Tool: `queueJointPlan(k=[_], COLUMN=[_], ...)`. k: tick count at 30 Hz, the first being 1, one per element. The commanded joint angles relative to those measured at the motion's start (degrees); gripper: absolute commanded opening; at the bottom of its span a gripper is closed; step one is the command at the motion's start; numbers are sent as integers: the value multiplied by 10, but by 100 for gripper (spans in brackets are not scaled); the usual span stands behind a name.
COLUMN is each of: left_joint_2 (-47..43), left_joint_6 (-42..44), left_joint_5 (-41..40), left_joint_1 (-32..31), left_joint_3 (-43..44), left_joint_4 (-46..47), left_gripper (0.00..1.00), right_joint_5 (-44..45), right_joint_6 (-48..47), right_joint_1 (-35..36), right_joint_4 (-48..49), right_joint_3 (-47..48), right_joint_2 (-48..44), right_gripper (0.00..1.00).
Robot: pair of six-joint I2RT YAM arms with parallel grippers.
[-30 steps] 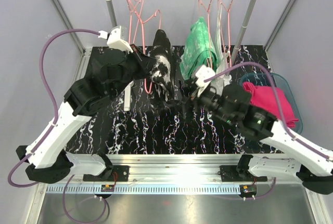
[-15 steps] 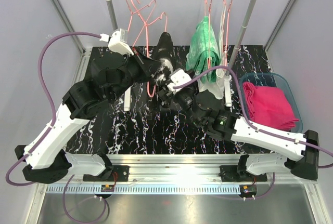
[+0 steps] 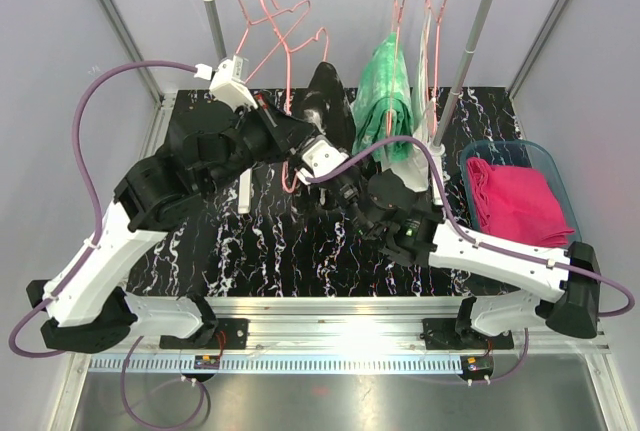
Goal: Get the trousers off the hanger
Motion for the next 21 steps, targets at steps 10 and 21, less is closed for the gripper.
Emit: queueJointPlan(k=[10,21], left_joint_2=[-29,-65], left_joint_6=[102,105], left_joint_5=[-93,-183], left_joint_1=[-7,-6], left_joint_3=[10,-77], left_joint_4=[14,-27], left_gripper=[0,0], right_joint_5=[10,77], right_joint_6=[-27,-97], right_joint_1=[3,2], right_joint_4=[-53,-117], right_joint_3=[116,297], right_joint_2=[-60,-39], right_gripper=[0,0])
